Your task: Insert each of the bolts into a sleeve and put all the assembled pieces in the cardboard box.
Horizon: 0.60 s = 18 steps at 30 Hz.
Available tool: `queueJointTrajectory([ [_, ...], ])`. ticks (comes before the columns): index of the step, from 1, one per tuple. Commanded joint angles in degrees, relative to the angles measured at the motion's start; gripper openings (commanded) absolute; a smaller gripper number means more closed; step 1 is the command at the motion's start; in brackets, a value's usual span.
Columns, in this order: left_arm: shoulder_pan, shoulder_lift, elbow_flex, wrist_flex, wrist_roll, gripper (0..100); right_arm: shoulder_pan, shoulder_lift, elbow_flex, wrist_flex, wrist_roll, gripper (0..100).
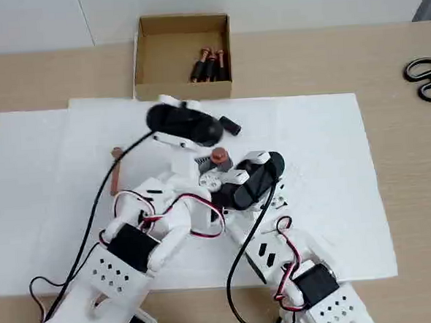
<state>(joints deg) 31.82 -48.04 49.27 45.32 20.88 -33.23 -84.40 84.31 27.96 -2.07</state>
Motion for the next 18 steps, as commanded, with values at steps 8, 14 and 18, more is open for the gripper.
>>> queueJointTrajectory([
  [8, 0.53, -0.53, 0.31, 0.26, -1.05, 1, -0.31, -1.19, -0.62, 0.04, -0.7, 0.4],
  [14, 0.53, -0.62, -0.13, 3.16, -0.88, 8, -0.31, -1.19, -0.62, 0.04, -0.7, 0.4],
  [18, 0.35, -0.7, -0.22, 5.1, -0.7, 17, -0.31, -1.19, -0.62, 0.04, -0.7, 0.4],
])
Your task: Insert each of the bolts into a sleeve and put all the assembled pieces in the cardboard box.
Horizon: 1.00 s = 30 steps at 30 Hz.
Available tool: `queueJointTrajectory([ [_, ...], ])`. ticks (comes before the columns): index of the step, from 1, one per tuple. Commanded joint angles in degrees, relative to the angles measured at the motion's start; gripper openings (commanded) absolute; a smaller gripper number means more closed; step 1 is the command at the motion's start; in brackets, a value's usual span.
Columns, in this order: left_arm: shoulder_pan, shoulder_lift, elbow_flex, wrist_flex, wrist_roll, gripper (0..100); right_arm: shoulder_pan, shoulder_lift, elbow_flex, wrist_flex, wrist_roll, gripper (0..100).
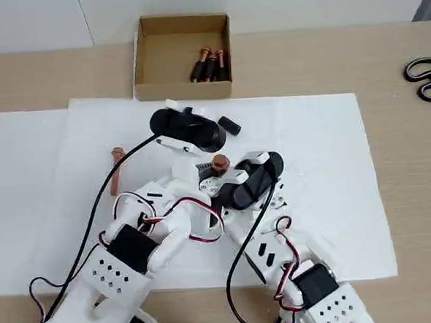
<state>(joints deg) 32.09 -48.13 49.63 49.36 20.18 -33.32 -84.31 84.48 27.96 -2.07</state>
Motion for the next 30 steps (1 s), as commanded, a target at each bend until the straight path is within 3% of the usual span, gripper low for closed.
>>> queueJointTrajectory([
  [1, 0.0, -0.62, -0.57, 1.05, 0.0, 17, -0.22, -1.27, -0.79, 0.04, -0.7, 0.4],
  [12, 0.0, -0.62, -4.26, 7.3, 0.0, 18, -0.22, -1.27, -0.7, 0.04, -0.62, 0.4],
  [19, 0.18, -0.62, -7.34, 14.33, 0.0, 31, -0.22, -1.27, -0.7, 0.04, -0.62, 0.4],
  [30, 0.0, -0.62, -10.24, 22.77, -0.26, 32, -0.22, -1.27, -0.7, 0.13, -0.62, 0.4],
])
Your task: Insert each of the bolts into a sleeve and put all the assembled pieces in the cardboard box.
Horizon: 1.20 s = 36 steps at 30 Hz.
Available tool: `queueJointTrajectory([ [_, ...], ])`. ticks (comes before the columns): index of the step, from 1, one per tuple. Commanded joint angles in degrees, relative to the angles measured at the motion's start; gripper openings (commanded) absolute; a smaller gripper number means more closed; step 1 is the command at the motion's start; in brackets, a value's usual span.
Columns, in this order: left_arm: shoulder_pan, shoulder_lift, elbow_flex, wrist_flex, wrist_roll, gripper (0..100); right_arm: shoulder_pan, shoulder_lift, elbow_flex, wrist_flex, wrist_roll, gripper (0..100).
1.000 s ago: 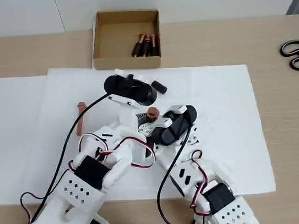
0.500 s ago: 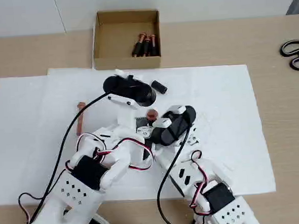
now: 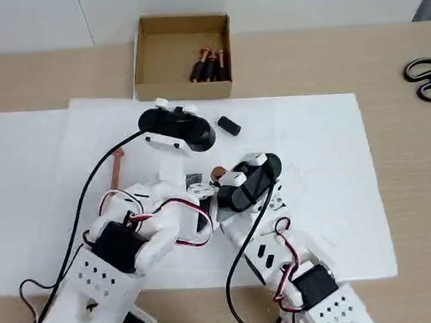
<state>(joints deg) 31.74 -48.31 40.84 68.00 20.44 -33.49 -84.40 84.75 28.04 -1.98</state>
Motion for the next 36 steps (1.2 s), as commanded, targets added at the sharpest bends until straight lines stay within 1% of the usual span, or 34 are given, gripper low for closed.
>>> queueJointTrajectory([
  [1, 0.35, -0.44, -1.89, 5.27, -0.62, 32, -0.04, -1.19, -0.97, 0.04, -0.7, 0.4],
  [6, 0.35, -0.44, -2.24, 7.91, -0.97, 32, -0.04, -1.19, -0.97, 0.04, -0.62, 0.4],
  [9, 0.26, -0.44, -2.07, 8.0, -3.16, 32, -0.04, -1.19, -0.97, 0.04, -0.62, 0.4],
  [14, 0.26, -0.44, -2.42, 10.02, -3.6, 32, 0.13, -1.19, -0.97, 0.04, -0.62, 0.4],
  [16, 0.26, -0.53, -2.51, 10.73, -5.01, 32, 0.31, -1.19, -0.97, 0.04, -0.62, 0.4],
  [21, 0.18, -0.53, -5.41, 13.36, -6.42, 32, 0.4, -1.19, -0.97, 0.04, -0.53, 0.4],
  [22, -0.35, -0.53, -5.93, 13.71, -6.42, 32, 0.4, -1.19, -0.88, 0.04, -0.53, 0.4],
  [26, -6.68, -0.53, -6.11, 13.27, -6.51, 32, 2.24, -1.19, -0.88, 0.04, -0.53, 0.4],
  [29, -10.02, -0.53, -6.02, 13.27, -6.51, 32, 3.12, -1.19, -0.97, 0.04, -0.53, 0.4],
  [36, -12.75, -0.53, -6.02, 11.16, -6.15, 32, 3.12, -1.19, -0.97, 0.04, -0.53, 0.4],
])
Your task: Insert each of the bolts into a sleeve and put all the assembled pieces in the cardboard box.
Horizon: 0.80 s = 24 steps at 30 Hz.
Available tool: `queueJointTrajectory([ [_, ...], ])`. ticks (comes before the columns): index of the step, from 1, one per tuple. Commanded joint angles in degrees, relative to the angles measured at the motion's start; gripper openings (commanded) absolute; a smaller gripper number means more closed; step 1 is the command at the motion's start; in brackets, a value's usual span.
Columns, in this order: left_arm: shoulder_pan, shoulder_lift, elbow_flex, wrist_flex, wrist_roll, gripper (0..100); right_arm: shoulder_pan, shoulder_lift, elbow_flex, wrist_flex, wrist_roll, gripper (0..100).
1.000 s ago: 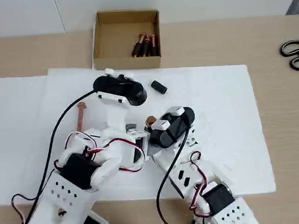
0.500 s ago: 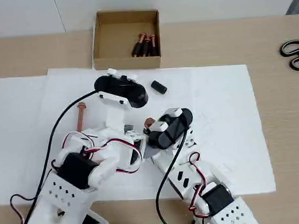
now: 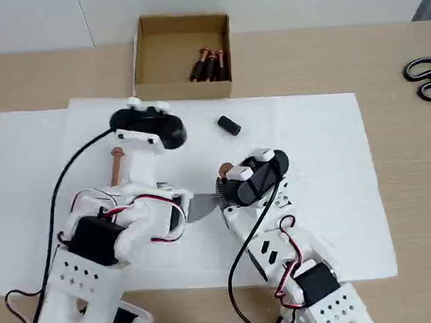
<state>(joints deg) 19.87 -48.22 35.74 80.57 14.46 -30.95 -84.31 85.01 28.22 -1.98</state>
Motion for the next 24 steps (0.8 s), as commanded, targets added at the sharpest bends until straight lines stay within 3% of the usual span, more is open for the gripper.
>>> queueJointTrajectory([
  [1, -1.41, -0.62, -0.92, -1.67, -0.18, 32, 0.57, -1.27, -1.23, -0.13, -0.53, 0.4],
  [15, -14.68, -0.62, -0.92, -4.57, 0.0, 32, 1.45, -1.27, -1.49, -0.13, -0.53, 0.4],
  [21, -20.48, -0.62, -1.1, -2.81, 0.0, 32, 14.64, -0.57, -8.7, 6.11, -0.62, 0.4],
  [24, -22.15, -0.53, -1.63, 1.05, 0.0, 32, 16.48, 1.36, -17.32, 13.41, -0.44, 0.4],
])
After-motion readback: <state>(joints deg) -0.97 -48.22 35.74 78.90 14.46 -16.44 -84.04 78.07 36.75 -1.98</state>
